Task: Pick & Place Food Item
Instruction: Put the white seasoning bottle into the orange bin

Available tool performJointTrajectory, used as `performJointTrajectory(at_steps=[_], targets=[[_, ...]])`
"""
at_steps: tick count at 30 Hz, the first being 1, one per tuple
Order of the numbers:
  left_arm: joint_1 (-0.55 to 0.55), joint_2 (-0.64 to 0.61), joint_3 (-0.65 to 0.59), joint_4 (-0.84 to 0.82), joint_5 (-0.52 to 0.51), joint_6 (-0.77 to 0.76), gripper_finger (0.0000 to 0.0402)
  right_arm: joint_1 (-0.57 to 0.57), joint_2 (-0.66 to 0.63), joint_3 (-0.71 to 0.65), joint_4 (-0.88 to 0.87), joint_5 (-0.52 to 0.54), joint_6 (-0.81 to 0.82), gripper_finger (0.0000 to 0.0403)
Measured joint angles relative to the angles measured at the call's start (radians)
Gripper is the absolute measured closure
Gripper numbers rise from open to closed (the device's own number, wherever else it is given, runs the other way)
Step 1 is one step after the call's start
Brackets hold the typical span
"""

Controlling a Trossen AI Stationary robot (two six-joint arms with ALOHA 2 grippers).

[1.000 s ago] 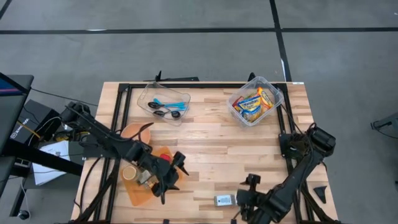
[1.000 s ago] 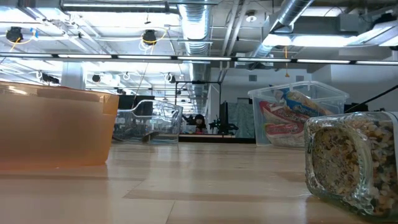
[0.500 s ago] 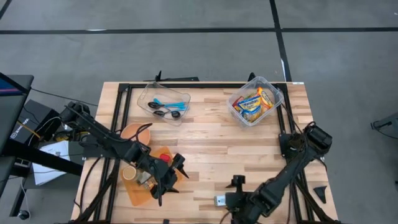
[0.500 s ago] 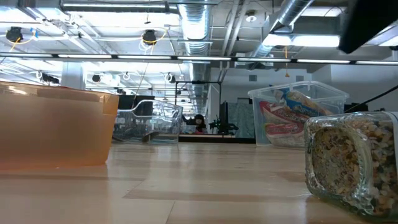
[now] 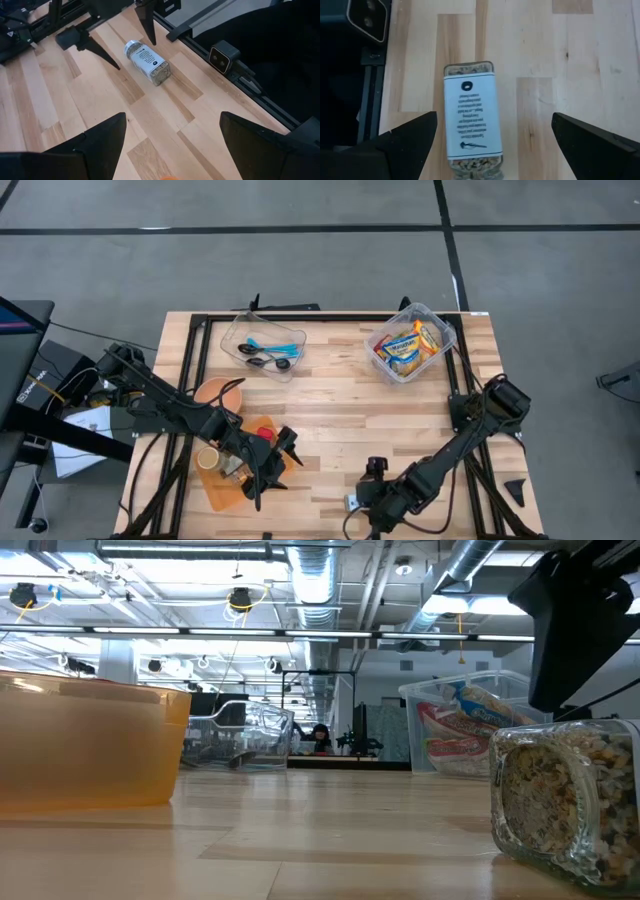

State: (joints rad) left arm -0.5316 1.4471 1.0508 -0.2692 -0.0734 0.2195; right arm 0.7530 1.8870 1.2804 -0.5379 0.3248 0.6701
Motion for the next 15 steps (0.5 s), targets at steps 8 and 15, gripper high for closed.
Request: performJointTrajectory(at_steps=[8,15], targets=[[0.0,0.0,0.0,0.0,0.0,-0.022,0.0088,0.0,0.008,-0.003,0.025,-0.004,0.018,0.0014],[0.0,0.0,0.0,0.008,0.0,-0.026,0.0088,0.042,0.096,-0.003,0.047,-0.049,0.052,0.0014]])
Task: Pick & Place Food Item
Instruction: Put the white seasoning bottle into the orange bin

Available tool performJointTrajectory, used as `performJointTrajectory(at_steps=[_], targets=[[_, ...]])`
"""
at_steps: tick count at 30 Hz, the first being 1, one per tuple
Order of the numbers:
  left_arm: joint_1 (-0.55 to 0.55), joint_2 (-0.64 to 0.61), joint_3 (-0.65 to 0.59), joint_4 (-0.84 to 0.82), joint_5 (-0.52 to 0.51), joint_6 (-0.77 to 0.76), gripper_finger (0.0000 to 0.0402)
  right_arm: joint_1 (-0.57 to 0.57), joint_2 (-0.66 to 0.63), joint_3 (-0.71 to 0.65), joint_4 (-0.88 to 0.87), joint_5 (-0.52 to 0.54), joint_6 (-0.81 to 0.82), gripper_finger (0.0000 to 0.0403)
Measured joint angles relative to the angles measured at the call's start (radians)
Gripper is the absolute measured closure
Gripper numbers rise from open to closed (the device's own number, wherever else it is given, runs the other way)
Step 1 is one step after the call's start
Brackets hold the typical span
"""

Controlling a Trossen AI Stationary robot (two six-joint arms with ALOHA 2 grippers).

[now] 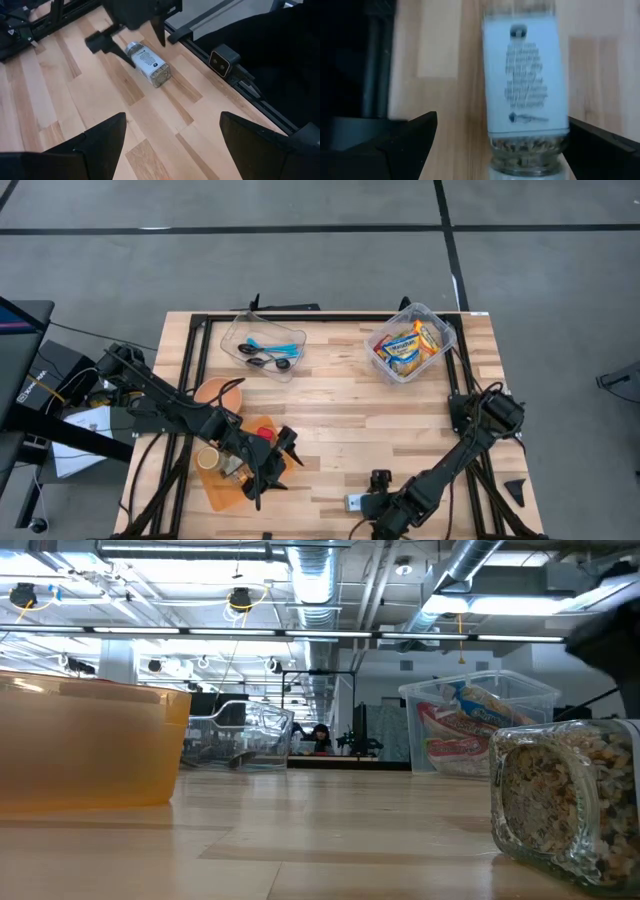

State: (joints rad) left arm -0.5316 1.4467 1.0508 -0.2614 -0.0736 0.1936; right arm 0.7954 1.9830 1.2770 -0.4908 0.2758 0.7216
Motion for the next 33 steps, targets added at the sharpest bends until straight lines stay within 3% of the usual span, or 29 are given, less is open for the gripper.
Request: performJointTrajectory(at_steps=[6,12,20,28,33], targets=[[0.0,0.0,0.0,0.026,0.0,0.003,0.0088,0.012,0.02,0.0,-0.064,0.025,0.086,0.0014],[0.0,0.0,0.0,0.032,0.0,0.003,0.0088,0.018,0.02,0.0,-0.138,0.154,0.116,0.0014],[0.0,0.0,0.0,0.031,0.0,0.003,0.0088,-0.063,0.02,0.0,-0.234,0.442,0.143,0.0014],[0.0,0.0,0.0,0.023,0.0,0.0,0.0088,-0.184,0.02,0.0,-0.329,0.464,0.174,0.0014],[0.0,0.0,0.0,0.001,0.0,-0.026,0.0088,-0.19,0.02,0.0,-0.324,0.467,0.245,0.0014]])
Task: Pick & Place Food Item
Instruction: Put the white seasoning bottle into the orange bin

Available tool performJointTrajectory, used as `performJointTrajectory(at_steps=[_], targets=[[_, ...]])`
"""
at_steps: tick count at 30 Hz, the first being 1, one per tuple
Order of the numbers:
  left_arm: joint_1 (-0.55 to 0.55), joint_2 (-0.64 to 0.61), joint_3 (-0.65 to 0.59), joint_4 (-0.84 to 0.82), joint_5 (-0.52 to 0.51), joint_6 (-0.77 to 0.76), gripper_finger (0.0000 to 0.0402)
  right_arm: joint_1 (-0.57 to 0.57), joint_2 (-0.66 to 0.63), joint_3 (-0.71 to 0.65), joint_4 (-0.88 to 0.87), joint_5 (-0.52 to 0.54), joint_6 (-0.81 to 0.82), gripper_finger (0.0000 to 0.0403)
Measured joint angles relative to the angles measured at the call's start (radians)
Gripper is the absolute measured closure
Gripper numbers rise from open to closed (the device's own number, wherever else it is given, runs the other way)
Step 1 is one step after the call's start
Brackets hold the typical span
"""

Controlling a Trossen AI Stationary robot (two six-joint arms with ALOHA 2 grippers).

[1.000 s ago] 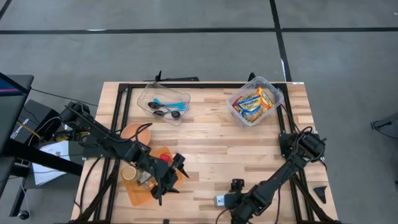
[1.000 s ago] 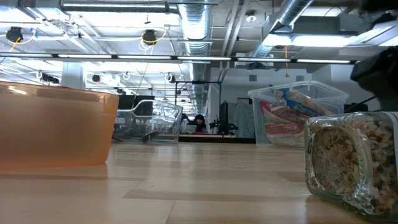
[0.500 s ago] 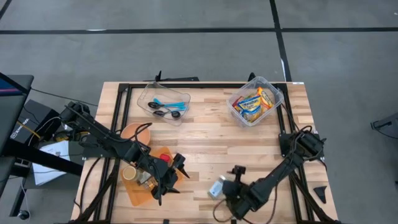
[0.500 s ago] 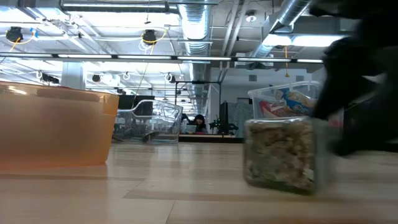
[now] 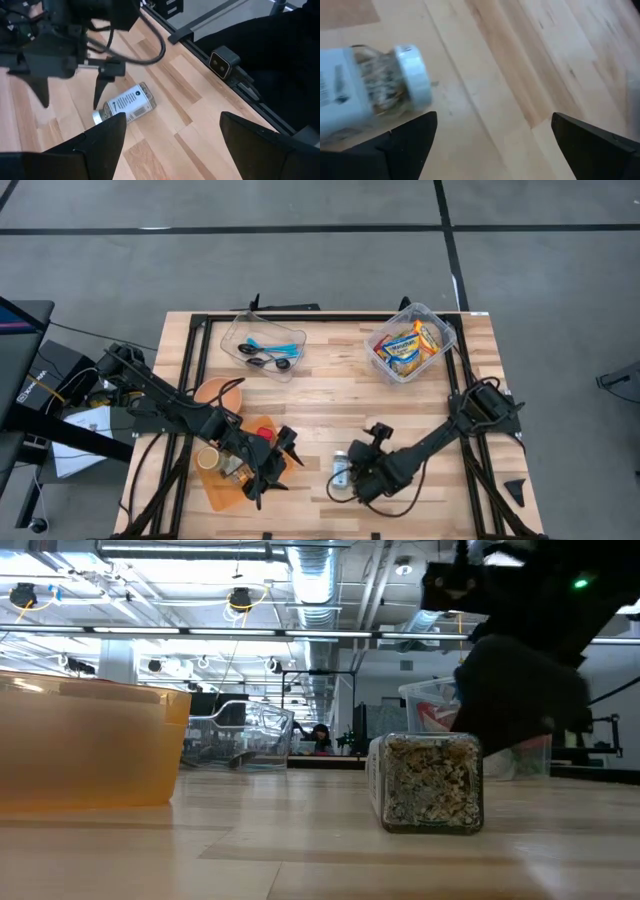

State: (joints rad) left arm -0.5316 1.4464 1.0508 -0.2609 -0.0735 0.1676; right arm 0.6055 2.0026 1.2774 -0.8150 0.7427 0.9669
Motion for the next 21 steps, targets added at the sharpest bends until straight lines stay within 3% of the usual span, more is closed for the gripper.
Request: performJointTrajectory(at_steps=[5,11,15,18,21], targets=[[0.0,0.0,0.0,-0.013,0.0,-0.017,0.0088,0.041,-0.012,0.0,-0.008,0.025,0.168,0.0014],[0.001,0.0,0.0,-0.02,0.0,-0.017,0.0088,0.099,-0.052,0.0,0.057,0.146,0.388,0.0014],[0.001,0.0,0.0,-0.025,0.0,-0.017,0.0088,0.113,-0.055,0.0,0.221,0.17,0.388,0.0014],[0.001,0.0,0.0,-0.03,0.0,-0.018,0.0088,0.095,-0.037,0.003,0.362,0.12,0.313,0.0014],[0.001,0.0,0.0,-0.037,0.0,-0.024,0.0088,0.074,-0.033,-0.001,0.389,0.081,0.29,0.0014]])
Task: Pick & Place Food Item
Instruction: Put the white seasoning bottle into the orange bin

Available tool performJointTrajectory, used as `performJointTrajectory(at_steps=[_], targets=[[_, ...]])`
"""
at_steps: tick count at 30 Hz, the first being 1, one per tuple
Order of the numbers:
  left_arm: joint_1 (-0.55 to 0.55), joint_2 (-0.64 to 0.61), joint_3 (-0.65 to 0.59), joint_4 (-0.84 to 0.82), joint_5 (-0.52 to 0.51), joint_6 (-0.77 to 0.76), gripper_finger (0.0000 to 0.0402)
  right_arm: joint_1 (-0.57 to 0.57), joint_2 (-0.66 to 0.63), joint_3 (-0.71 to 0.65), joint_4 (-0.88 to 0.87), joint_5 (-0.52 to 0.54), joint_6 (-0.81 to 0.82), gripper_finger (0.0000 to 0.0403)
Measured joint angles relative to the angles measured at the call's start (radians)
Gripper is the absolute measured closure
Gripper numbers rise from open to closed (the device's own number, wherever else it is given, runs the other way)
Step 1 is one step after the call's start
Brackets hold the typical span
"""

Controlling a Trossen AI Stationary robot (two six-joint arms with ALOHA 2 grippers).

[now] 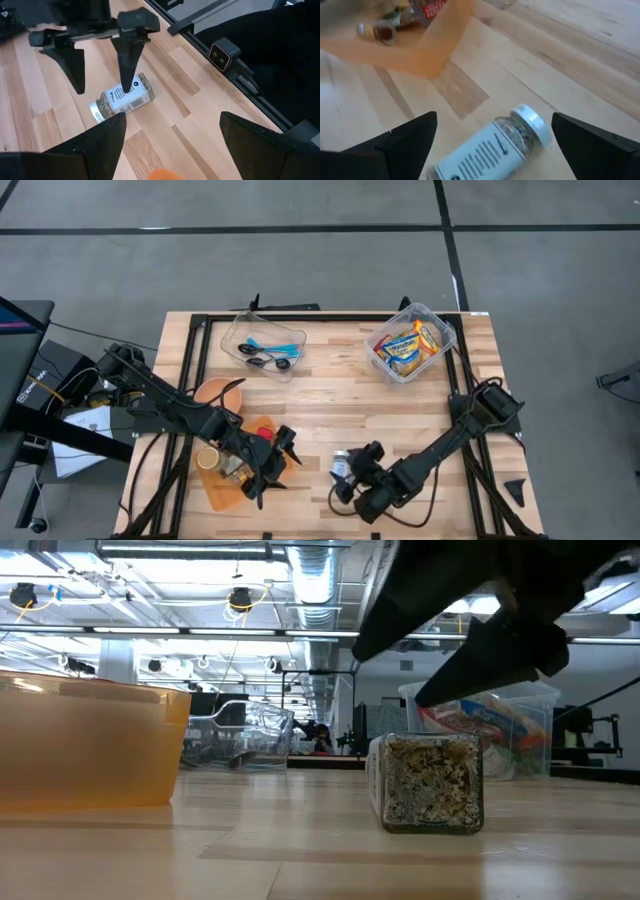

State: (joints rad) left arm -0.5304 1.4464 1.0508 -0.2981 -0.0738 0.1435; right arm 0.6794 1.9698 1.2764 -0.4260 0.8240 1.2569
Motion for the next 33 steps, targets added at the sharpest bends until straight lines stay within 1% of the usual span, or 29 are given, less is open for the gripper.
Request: performJointTrajectory(at_steps=[3,6,10,12,17,23,31,33], targets=[[0.0,0.0,0.0,-0.002,0.0,-0.02,0.0088,-0.013,-0.001,0.002,-0.014,-0.016,0.024,0.0014],[0.001,0.0,0.0,-0.003,0.0,-0.022,0.0088,-0.025,0.0,0.001,-0.002,-0.079,0.026,0.0014],[0.001,0.0,0.0,-0.014,0.0,-0.022,0.0088,-0.035,0.037,0.001,0.004,-0.135,0.028,0.0014],[0.001,0.0,0.0,-0.014,0.0,-0.022,0.0088,-0.043,0.061,0.022,0.009,-0.153,0.041,0.0014],[0.001,0.0,0.0,-0.014,0.0,-0.025,0.0088,-0.047,0.12,0.084,-0.068,-0.184,0.069,0.0014],[0.001,0.0,0.0,-0.014,0.0,-0.025,0.0088,-0.045,0.179,0.156,-0.268,-0.259,0.08,0.0014],[0.001,0.0,0.0,-0.015,0.0,-0.026,0.0088,-0.02,0.174,0.168,-0.424,-0.247,0.08,0.0014],[0.001,0.0,0.0,-0.014,0.0,-0.026,0.0088,-0.011,0.174,0.168,-0.433,-0.24,0.082,0.0014]])
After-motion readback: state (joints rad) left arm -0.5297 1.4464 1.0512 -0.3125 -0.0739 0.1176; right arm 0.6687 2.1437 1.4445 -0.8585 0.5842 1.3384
